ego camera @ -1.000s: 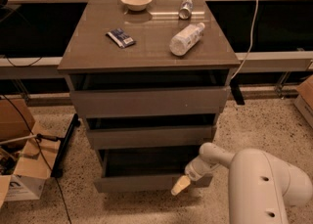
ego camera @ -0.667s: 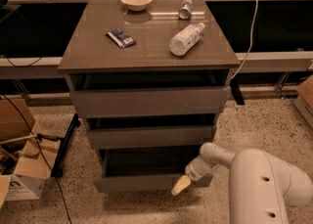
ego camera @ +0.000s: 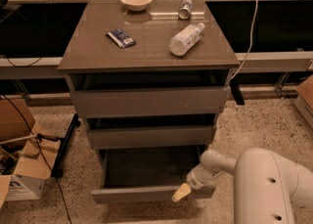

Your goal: Open bottom drawer

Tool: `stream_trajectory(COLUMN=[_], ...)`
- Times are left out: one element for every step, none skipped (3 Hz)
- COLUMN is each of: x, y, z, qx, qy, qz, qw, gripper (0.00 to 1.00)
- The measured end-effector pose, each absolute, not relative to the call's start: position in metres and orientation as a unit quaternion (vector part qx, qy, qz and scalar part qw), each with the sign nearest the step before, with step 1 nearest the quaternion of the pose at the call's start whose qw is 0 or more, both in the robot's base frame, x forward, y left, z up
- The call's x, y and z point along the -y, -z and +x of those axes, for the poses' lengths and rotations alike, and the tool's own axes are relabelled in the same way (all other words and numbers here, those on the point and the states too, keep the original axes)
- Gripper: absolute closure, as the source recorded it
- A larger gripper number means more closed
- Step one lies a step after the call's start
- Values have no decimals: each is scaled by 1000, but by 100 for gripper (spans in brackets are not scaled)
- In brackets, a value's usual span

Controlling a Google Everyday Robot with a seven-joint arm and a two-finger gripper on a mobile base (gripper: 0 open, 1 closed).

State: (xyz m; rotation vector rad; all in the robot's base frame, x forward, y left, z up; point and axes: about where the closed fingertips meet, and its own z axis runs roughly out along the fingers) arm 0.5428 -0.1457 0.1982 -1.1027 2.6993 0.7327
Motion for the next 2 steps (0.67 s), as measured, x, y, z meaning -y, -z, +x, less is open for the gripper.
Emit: stream_trajectory(x=[147,147], y=[-183,-183], z=[487,487], qx=[-917,-917], qy=[-252,-252], qz=[-309,-309], qw=[20,20], gripper=[0,0])
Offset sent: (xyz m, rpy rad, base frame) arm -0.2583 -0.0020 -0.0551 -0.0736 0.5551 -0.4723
